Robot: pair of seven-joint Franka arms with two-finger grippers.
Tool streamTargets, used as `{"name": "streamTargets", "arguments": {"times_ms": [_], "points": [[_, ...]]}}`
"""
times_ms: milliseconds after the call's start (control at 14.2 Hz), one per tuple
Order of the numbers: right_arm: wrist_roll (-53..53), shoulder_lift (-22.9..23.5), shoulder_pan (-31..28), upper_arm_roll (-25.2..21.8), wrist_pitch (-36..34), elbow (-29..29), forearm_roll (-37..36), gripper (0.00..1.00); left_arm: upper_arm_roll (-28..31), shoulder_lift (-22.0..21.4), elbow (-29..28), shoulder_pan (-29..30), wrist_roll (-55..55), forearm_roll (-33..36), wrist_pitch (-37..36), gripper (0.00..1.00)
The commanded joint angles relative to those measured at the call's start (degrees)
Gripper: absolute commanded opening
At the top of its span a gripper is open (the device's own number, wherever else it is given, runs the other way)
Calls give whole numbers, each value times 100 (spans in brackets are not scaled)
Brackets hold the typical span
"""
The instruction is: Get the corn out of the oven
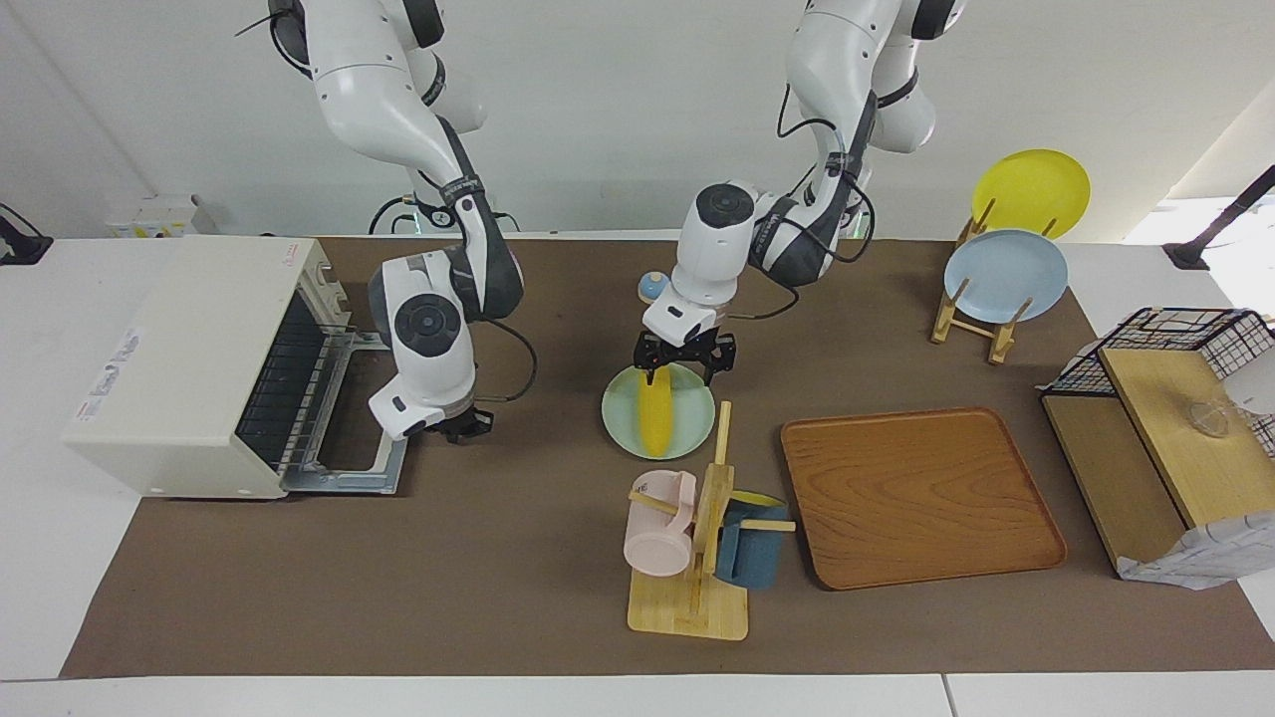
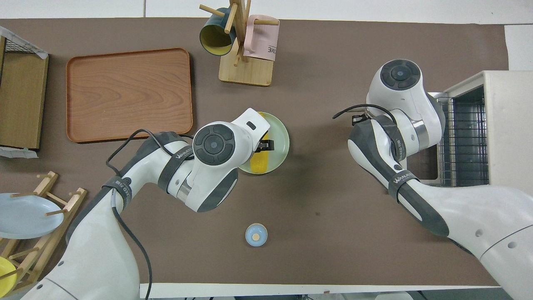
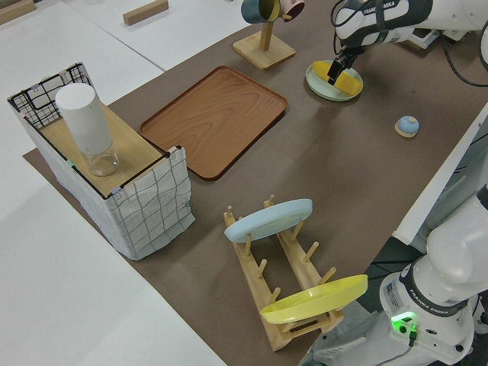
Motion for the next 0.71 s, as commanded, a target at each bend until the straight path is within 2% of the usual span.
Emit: {"name": "streamTargets", "arguments": {"times_ms": [0, 71, 282, 353, 494, 635], "points": [[-77, -11, -99, 59, 1, -179, -388, 0, 91, 276, 221, -89, -96, 44, 166, 99], [-86, 7, -152, 68, -60, -179, -511, 0, 91, 328, 238, -89, -261, 27, 254, 86], [-182, -2, -161, 68, -262, -179, -679, 0, 82, 390, 238, -28, -456, 35, 282, 14], [-191, -11, -170, 68, -341, -170, -749, 0, 91, 381, 308, -1, -430, 35, 194, 0], [-244, -2, -161, 68, -569, -100, -820, 0, 187, 251, 676, 190, -395, 44, -496, 0], [-445, -2, -152, 68, -841, 49, -864, 0, 196, 5, 853, 857, 627, 44, -1298, 0]]}}
